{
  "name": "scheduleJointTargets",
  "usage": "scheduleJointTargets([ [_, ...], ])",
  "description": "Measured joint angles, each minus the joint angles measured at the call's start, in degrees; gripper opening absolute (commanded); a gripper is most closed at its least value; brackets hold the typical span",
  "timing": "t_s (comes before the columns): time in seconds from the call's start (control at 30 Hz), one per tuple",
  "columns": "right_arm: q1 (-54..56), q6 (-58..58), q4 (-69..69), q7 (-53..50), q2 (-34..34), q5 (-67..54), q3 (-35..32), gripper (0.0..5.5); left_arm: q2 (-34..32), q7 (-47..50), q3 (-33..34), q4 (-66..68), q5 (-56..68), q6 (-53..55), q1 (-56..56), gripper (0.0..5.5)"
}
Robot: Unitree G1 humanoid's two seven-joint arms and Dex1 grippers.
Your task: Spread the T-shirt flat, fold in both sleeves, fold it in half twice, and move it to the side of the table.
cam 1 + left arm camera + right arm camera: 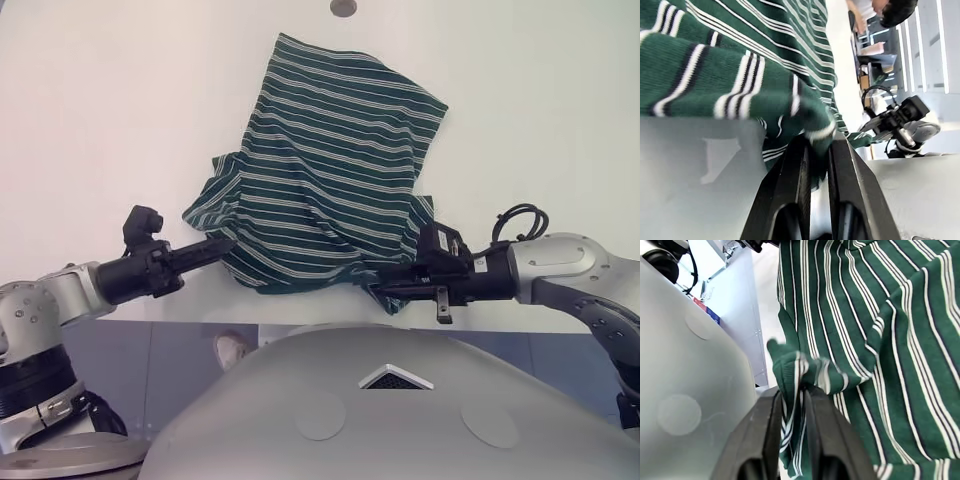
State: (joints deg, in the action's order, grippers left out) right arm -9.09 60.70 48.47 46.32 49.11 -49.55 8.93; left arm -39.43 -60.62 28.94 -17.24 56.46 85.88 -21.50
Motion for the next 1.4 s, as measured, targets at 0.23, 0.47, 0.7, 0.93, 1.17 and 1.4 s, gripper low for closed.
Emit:
scheduleJointTargets([
  [0.23, 19.4, -0.3, -27.7, -5.5, -2.7, -23.6, -21.3, 1.22, -25.4, -17.3, -11.3, 2.9, -11.2, -24.2, 9.9, 0.44],
  [0.47, 26.9, 2.6, -58.7, -30.7, -15.9, -8.2, -19.8, 2.13, -10.4, -9.0, -21.2, 16.5, -15.4, -33.9, 31.4, 0.01],
  [0.7, 35.3, -5.9, -79.4, -27.8, -28.0, -1.9, -22.4, 1.95, 6.6, -0.7, -30.1, 22.4, -21.4, -42.4, 33.6, 0.00],
  [0.93, 37.8, -13.3, -81.8, -19.6, -33.8, 3.4, -21.8, 0.50, 8.0, 0.5, -33.0, 26.6, -25.9, -45.9, 33.8, 0.00],
  [1.17, 30.7, -18.5, -49.7, -10.4, -31.4, 16.1, -0.2, 0.02, 8.4, 0.9, -36.4, 26.5, -30.1, -47.8, 31.3, 0.00],
  [1.4, 26.8, -25.7, -47.2, -10.3, -24.9, 37.1, 18.4, 0.39, 8.6, 1.7, -37.9, 26.8, -31.4, -49.1, 31.4, 0.00],
])
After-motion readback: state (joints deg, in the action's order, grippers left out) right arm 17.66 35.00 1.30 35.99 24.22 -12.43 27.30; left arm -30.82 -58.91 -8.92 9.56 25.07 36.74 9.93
